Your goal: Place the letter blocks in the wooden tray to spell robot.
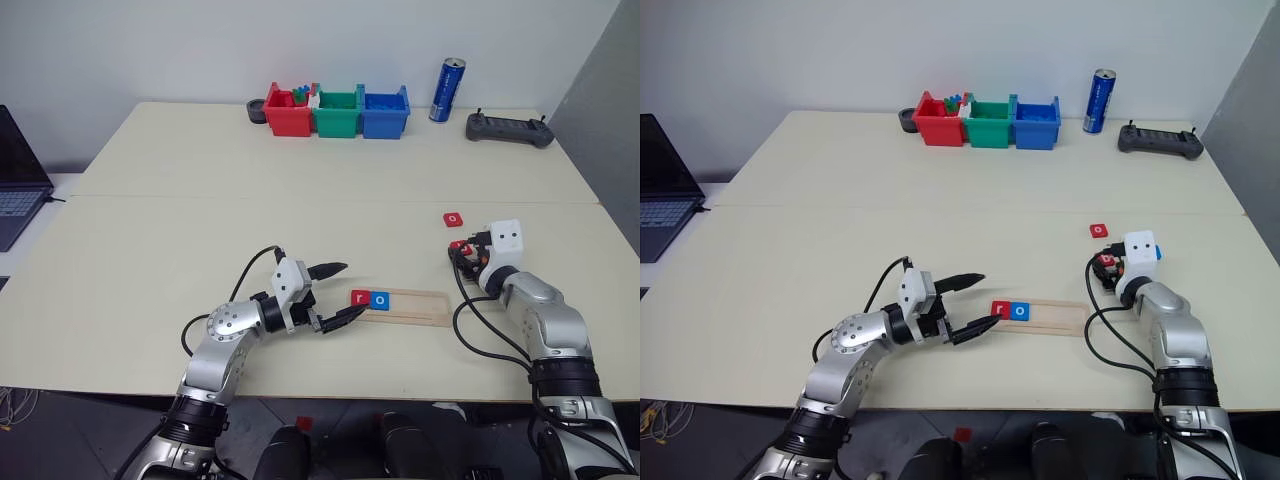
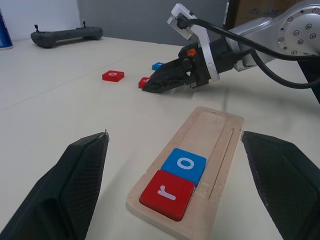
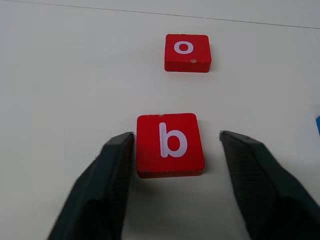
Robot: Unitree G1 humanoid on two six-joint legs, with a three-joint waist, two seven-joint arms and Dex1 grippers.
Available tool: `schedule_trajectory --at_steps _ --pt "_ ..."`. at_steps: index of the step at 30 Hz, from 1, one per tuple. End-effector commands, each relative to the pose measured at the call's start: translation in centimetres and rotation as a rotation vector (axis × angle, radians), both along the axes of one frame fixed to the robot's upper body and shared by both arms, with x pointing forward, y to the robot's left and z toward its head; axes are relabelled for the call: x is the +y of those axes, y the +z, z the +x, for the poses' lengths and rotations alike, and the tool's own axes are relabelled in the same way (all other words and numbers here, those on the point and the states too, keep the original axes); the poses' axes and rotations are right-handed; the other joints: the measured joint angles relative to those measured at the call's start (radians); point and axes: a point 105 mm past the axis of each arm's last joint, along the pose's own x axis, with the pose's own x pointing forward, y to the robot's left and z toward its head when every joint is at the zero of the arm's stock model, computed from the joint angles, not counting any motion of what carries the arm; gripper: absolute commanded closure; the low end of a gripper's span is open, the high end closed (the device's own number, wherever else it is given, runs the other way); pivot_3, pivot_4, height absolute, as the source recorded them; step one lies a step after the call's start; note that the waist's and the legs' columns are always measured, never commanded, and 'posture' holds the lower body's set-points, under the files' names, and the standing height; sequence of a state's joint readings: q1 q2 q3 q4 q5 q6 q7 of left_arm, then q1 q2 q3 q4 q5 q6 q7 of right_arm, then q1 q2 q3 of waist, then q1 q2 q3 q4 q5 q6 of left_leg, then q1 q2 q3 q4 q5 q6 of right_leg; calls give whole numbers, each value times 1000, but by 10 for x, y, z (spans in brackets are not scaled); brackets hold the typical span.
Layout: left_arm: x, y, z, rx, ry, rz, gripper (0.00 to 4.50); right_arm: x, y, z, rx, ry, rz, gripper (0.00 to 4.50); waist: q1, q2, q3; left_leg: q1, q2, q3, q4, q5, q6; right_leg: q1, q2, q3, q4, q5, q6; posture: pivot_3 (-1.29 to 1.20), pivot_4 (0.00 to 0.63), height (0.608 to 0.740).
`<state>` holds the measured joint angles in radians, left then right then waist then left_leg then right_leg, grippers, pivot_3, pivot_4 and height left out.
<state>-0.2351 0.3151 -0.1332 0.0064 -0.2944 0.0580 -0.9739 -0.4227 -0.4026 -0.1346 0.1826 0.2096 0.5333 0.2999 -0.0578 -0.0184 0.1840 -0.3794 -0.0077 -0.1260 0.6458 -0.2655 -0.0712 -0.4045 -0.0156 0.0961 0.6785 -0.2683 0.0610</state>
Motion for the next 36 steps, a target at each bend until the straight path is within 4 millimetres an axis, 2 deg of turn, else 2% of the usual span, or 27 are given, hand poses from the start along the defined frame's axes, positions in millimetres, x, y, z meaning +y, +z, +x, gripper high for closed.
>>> schedule_trajectory --at_steps 1,2,7,12,16,18,23,29,30,33,35,36 --pt "-1 8 -3 -37 -11 -14 0 1 8 -3 -31 15 -3 2892 0 0 0 0 0 0 0 0 0 0 0 0 0 0 0 0 150 740" --pt "-1 8 -3 -37 -8 -16 0 0 8 -5 -32 16 -3 3054 1 0 0 0 0 0 0 0 0 0 0 0 0 0 0 0 150 740" --pt "-3 10 -4 -32 -15 -26 0 -9 18 -23 -39 2 -31 3045 1 0 0 0 0 0 0 0 0 0 0 0 0 0 0 0 150 740" --pt "-1 8 -7 -24 -20 -22 0 -19 29 -72 -6 -56 -97 3045 9 0 0 -2 0 -1 0 0 0 -1 -1 -1 -1 0 0 0 150 740" --pt "-1 6 -10 -12 -32 -18 0 -10 17 -111 81 -90 -104 3045 8 1 0 -1 0 -2 -1 0 0 0 0 -1 -1 0 0 0 150 740" --pt "-1 5 -10 -8 -37 -18 0 -6 8 -123 117 -117 -94 3045 5 1 0 -1 1 -1 -1 0 0 0 1 -1 -1 0 1 0 150 740" --pt "-3 1 -10 -2 -51 -8 0 3 -10 -129 171 -167 -59 3045 4 1 0 -1 1 0 0 0 0 0 1 0 -1 -3 4 0 150 740" --pt "-1 1 -10 1 -53 -5 0 2 -15 -129 192 -178 -54 3045 3 1 0 -1 1 0 0 0 0 0 1 0 -2 -3 5 0 150 740" --pt "-1 1 -10 2 -54 -4 0 2 -16 -130 197 -172 -49 2293 3 1 0 -1 1 0 0 0 0 0 1 0 -2 -3 5 0 150 740" --pt "-1 1 -10 3 -53 -4 0 1 -16 -132 199 -169 -39 1368 3 1 0 -1 1 0 0 0 0 0 1 0 -2 -3 5 0 150 740" --pt "-1 1 -10 3 -52 -4 0 -1 -13 -133 191 -174 -35 563 3 1 0 -1 1 0 -1 0 0 0 1 0 -2 -3 5 0 150 740" --pt "-1 1 -10 3 -51 -3 0 -3 -10 -132 181 -174 -41 336 3 1 0 -1 1 0 -1 0 0 0 1 0 -2 -3 5 0 150 740"
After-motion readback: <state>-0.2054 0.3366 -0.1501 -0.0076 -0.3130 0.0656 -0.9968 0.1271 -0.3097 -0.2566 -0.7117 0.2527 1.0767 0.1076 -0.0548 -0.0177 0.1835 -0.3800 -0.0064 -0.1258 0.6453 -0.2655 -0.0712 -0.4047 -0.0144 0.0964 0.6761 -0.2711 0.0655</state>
